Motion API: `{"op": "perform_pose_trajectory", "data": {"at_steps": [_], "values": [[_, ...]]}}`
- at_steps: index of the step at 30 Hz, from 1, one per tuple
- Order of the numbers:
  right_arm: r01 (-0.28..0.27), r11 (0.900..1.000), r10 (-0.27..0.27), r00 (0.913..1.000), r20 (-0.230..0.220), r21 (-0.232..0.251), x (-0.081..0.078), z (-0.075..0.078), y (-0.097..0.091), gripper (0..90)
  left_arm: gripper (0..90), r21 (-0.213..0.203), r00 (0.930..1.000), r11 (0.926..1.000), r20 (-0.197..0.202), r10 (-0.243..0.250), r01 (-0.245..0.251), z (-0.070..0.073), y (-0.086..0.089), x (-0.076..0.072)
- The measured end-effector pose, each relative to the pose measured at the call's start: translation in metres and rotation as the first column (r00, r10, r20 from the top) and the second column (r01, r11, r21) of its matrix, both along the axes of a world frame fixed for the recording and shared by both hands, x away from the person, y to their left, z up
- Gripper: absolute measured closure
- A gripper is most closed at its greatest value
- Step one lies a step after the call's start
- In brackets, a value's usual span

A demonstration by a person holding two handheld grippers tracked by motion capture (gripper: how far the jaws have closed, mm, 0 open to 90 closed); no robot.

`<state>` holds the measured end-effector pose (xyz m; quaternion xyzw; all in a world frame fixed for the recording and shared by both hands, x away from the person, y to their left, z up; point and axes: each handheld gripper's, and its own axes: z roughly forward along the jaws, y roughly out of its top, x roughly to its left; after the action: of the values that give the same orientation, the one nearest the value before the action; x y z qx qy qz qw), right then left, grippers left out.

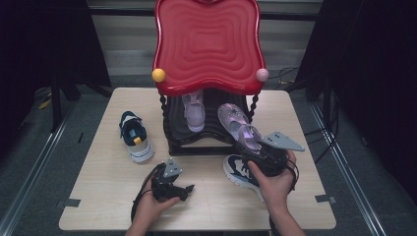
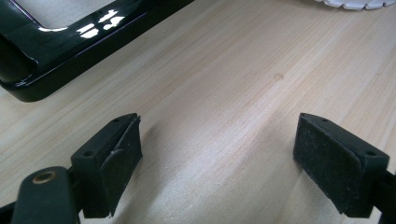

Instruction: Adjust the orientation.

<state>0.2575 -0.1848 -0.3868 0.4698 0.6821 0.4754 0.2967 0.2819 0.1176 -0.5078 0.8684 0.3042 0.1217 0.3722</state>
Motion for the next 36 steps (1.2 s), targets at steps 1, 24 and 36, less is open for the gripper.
{"op": "perform_pose_trajectory", "data": {"at_steps": [1, 24, 36], "values": [[0.01, 0.9999, -0.01, 0.9999, 0.004, 0.009, 0.001, 0.0, 0.002, 36.8, 14.7, 0.0, 1.0, 1.0, 0.0, 0.0, 0.0, 0.0, 0.0, 0.0], [0.191, 0.9815, -0.192, 0.9778, 0.085, 0.009, 0.038, -0.01, 0.045, 36.7, 14.7, 0.003, 1.0, 1.0, -0.002, 0.003, -0.003, 0.0, 0.0, 0.0], [0.254, 0.9667, -0.256, 0.9613, 0.103, 0.033, 0.053, -0.014, 0.059, 36.7, 14.7, 0.003, 1.0, 1.0, -0.002, 0.002, -0.002, 0.0, 0.0, 0.0]]}}
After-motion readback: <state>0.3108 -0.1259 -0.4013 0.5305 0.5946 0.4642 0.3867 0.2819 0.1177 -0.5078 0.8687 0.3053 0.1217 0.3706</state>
